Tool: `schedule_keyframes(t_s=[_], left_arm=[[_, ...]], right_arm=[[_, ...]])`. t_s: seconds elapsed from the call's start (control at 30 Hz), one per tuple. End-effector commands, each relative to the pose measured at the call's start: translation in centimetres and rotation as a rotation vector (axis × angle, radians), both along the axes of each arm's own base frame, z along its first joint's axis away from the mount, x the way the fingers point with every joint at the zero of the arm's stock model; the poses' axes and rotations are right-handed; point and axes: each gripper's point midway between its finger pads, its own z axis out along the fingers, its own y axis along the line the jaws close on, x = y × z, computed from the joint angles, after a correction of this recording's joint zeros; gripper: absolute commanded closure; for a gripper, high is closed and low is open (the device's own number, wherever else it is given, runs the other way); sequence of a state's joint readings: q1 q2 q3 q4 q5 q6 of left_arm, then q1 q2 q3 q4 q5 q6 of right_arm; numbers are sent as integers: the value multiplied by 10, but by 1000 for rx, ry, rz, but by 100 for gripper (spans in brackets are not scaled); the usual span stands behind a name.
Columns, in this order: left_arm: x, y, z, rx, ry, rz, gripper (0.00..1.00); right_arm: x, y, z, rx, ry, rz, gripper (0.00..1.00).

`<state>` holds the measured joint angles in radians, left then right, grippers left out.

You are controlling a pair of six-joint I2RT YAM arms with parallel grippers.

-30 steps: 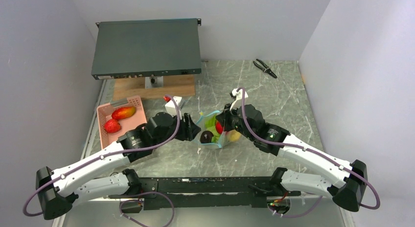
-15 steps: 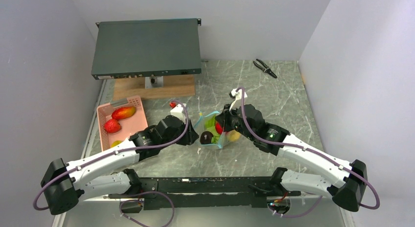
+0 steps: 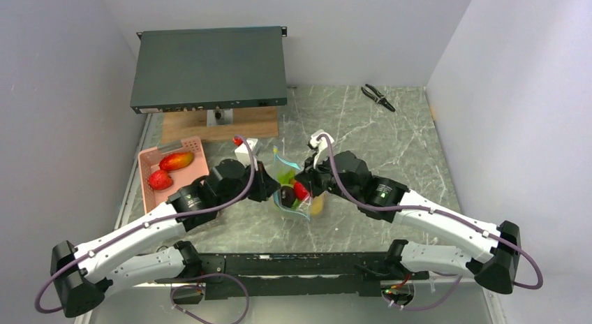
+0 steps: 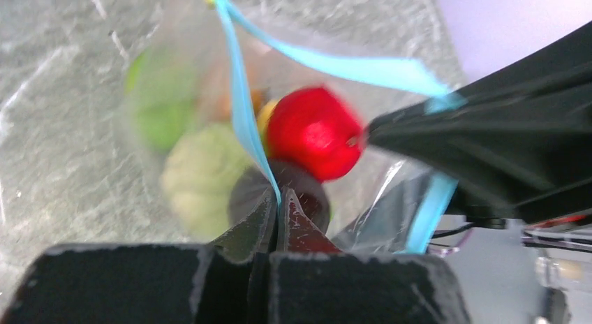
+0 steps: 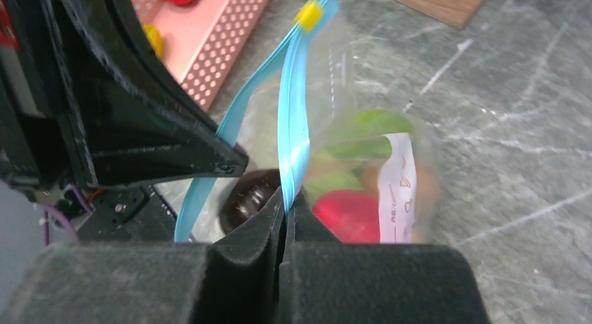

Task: Place the food in the zip-top bag and seal the zipper
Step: Adjust the zipper food storage bag at the center of the board.

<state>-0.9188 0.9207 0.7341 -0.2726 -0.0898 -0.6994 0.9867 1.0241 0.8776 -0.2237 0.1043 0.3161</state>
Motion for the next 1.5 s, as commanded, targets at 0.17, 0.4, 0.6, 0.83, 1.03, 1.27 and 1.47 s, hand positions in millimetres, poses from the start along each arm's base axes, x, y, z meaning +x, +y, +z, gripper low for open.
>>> schedule_keyframes(t_s=[0.17,0.4,0.6,0.83,1.03,1.27,1.47], left_arm=[[-9,-29,82,-149,-12,-76,100],[4,7,34,-127,71,169,100],[1,30,46,-119,15,210,100],[-17,6,94,-266,-14,48,100],[7,24,28,-174,92,242,100],[-13,18,104,-325,-9,70,100],[-20,16,115,-412,1,59,100]], right_arm=[[-22,42,55,53,-133,132,100],[5,24,20,-72,-82,-55,100],[15,11,13,-89,-63,-114,100],[2,23,60,33,-90,-17,100],[6,41,19,-18,-11,-1,100],[9,23,65,-46,-72,-33,100],[2,27,73,67,-66,-2,100]])
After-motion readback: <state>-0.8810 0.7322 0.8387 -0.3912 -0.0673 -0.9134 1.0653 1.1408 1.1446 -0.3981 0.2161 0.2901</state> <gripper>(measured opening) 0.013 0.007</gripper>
